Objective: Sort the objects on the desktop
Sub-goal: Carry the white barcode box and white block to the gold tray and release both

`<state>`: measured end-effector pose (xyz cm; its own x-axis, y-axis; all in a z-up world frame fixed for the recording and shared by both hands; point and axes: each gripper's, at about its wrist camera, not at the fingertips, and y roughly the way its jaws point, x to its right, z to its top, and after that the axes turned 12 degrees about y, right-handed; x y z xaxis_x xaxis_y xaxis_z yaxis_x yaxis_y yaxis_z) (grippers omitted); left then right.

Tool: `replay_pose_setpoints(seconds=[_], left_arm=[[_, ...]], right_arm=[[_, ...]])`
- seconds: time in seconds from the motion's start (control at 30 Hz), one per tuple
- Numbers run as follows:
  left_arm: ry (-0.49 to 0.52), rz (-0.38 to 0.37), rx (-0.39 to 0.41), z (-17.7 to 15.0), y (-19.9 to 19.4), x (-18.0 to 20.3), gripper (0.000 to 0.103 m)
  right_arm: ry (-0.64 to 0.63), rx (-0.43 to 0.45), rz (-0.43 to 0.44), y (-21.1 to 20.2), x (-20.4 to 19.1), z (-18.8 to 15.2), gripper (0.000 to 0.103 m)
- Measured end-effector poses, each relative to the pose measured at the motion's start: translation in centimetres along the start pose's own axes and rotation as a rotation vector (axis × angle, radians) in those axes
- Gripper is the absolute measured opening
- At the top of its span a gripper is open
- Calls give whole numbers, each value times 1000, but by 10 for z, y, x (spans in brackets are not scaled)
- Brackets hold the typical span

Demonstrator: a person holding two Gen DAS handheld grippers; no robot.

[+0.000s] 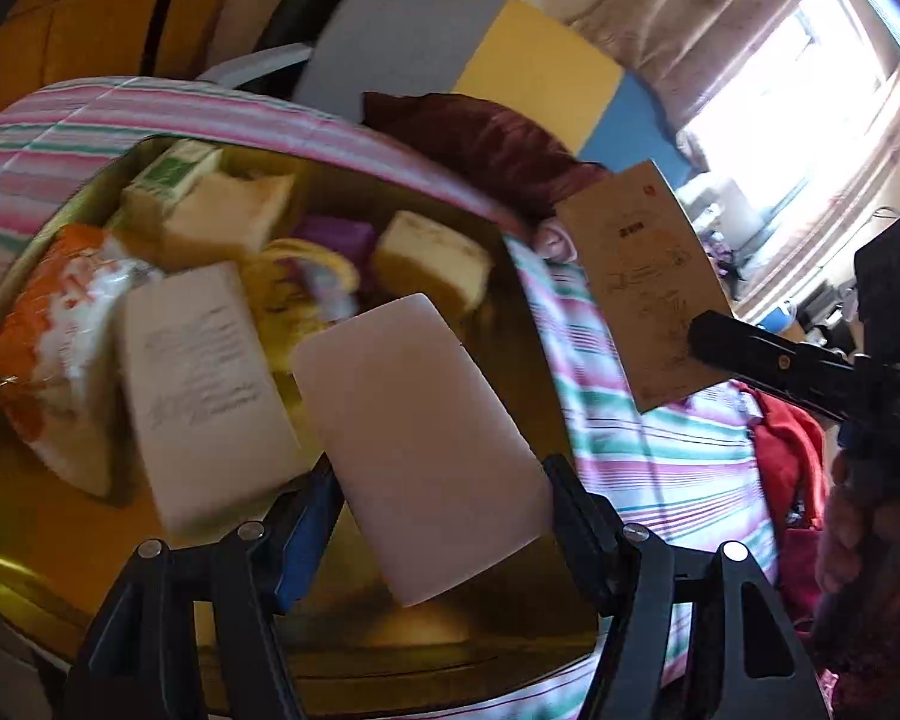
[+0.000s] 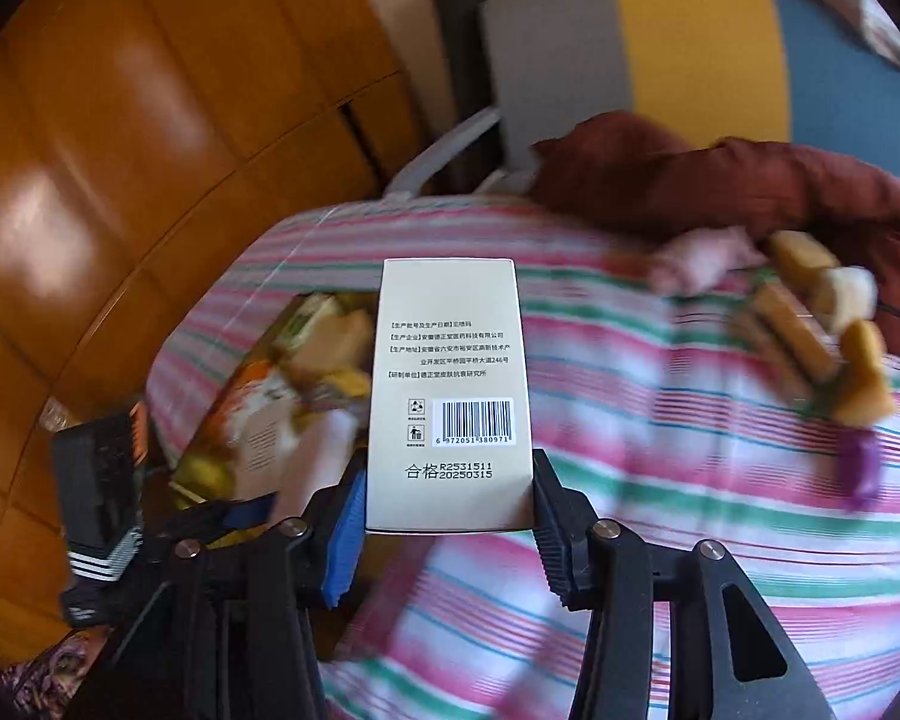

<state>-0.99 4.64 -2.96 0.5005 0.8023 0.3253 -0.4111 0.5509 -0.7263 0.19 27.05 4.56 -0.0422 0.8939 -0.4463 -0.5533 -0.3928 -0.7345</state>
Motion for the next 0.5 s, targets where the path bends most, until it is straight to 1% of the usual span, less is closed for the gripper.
replay_pose_setpoints(seconds=[0.1,0.17,0.2,0.27,0.3,0.37,0.43,0.47,0.5], left_arm=[[0,36,-18,-7,0,-11,68],[0,30,-26,-10,0,-17,69],[8,30,-24,-11,-1,-17,70],[28,57,-25,-13,-1,-16,70],[30,68,-29,-13,0,-15,68],[15,89,-38,-14,1,-14,68],[21,107,-33,-16,-3,-11,69],[32,120,-27,-16,-5,-8,69],[49,131,-23,-17,-7,-5,69]], right_arm=[[-14,-46,7,25,-18,-6,50],[-16,-64,6,35,-26,-10,50],[-22,-74,2,42,-32,-12,50],[-27,-84,-2,49,-37,-13,50],[-28,-91,-2,54,-40,-13,50],[-30,-98,-13,61,-44,-15,50],[-23,-97,-38,67,-47,-15,52],[-22,-94,-32,66,-48,-15,53],[-17,-91,-19,66,-49,-15,61]])
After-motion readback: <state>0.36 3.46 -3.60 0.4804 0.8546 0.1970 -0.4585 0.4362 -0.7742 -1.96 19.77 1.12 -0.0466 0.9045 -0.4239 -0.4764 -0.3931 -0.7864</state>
